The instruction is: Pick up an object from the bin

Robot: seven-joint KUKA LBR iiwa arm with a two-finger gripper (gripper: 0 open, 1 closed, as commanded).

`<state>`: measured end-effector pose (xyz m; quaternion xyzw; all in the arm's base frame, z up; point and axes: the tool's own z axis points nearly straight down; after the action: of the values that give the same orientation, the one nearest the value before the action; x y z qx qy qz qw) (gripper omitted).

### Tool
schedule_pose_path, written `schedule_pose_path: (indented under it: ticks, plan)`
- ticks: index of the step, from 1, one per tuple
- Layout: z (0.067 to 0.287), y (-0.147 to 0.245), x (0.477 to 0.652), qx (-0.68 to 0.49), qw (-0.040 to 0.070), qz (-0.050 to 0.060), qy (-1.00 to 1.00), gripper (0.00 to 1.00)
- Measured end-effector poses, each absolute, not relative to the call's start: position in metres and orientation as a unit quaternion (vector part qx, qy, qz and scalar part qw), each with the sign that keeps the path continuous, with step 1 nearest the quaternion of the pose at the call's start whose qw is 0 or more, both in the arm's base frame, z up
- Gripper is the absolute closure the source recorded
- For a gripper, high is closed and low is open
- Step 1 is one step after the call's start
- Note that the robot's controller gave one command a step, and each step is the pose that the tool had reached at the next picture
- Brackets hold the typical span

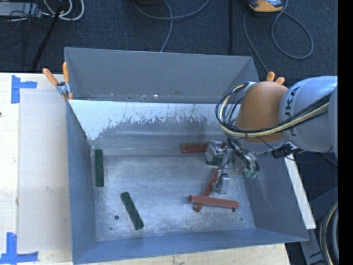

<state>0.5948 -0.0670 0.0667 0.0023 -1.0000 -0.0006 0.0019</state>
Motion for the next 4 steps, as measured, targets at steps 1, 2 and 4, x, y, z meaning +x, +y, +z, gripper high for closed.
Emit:
schedule_pose_path:
  ticks: [1,2,4]
  plan:
    - [0.077,-0.067,0.600,0.004,-0.005,0.000,-1.000,1.00]
    - [0.071,-0.066,0.597,0.004,-0.001,0.000,-1.000,0.00]
    - [0.218,-0.086,0.589,0.019,-0.005,0.001,-1.000,1.00]
